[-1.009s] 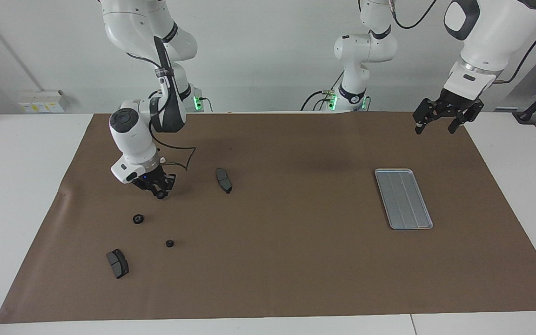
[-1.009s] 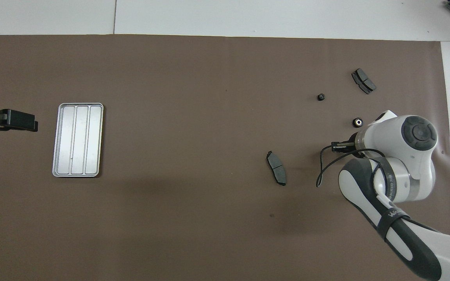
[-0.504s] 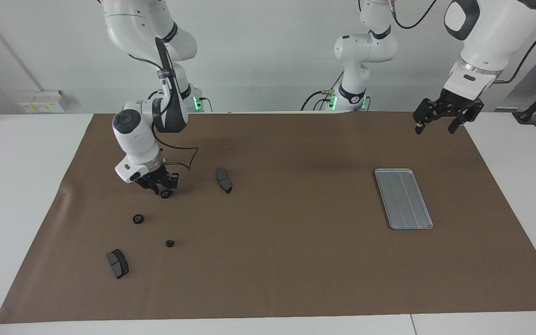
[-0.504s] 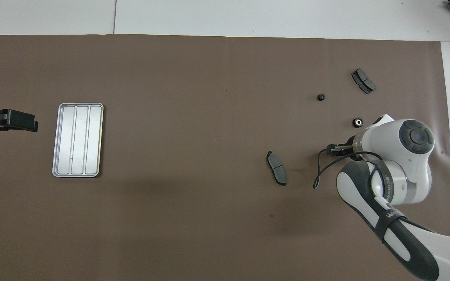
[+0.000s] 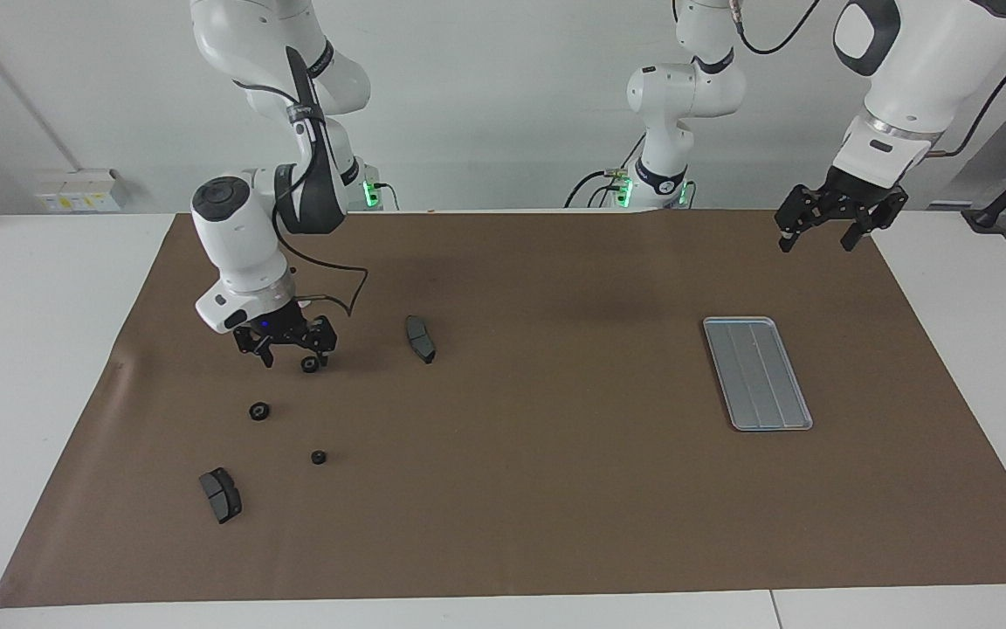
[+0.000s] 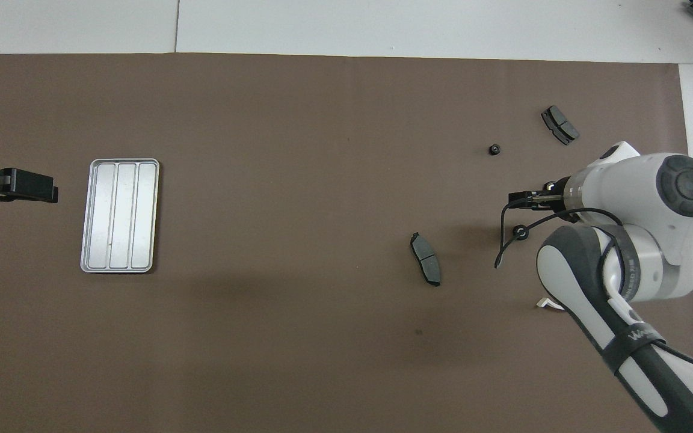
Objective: Place bearing gear from tray to pile
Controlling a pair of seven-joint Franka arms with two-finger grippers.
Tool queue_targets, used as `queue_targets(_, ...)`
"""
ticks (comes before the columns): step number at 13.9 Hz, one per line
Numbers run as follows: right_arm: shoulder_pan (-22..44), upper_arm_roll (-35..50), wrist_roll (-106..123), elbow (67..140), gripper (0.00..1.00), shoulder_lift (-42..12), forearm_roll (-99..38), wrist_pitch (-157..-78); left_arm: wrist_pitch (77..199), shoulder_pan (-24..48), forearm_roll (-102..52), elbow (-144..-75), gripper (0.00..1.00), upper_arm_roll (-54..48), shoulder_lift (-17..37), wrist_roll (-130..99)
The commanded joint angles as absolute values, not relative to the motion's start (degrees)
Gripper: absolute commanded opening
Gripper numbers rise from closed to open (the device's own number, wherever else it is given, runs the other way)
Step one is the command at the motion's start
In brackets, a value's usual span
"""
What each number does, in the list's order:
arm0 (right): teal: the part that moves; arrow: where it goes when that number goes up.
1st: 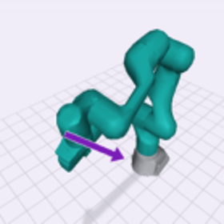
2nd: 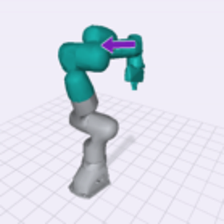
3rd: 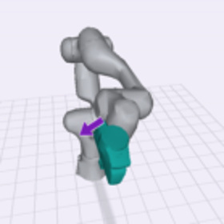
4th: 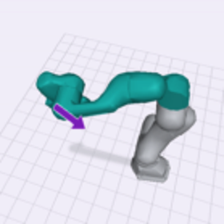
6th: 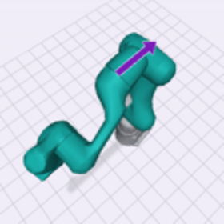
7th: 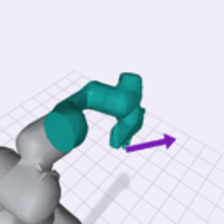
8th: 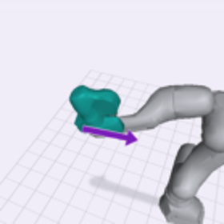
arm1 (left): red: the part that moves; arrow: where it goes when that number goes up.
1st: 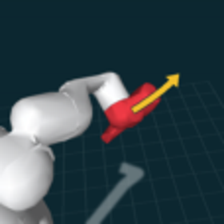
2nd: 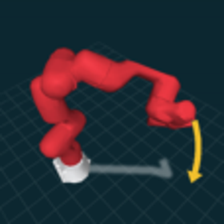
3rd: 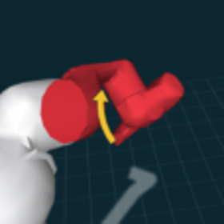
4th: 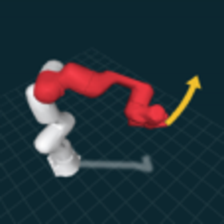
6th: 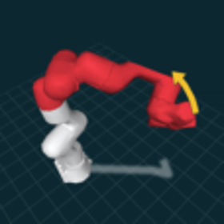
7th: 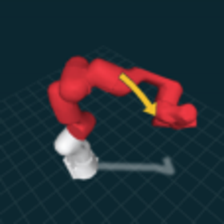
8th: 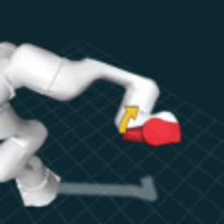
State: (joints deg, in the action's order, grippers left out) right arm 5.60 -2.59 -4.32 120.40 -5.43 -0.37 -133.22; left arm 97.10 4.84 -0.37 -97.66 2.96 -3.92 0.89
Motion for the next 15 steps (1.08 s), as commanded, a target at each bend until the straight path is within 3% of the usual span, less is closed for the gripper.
queue_targets(1,4.7,-2.5,-4.7,114.0,1.00,-2.4,-0.4,-122.7,96.2,4.9,-1.0,-97.9,1.00,3.1,-4.8,0.4)
queue_targets(4,3.5,-2.5,-4.6,108.1,1.00,0.1,-0.4,-113.3,96.2,4.9,-1.0,-97.9,1.00,3.1,-4.8,0.4)
queue_targets(11,1.3,-2.5,-4.3,91.7,1.00,0.1,1.0,-92.2,96.2,4.9,-1.0,-97.9,1.00,3.1,-4.8,0.5)
queue_targets(15,-0.3,-1.2,-4.7,94.6,1.00,3.7,0.9,-89.4,96.2,4.9,-1.0,-97.9,1.00,3.1,-4.8,0.4)
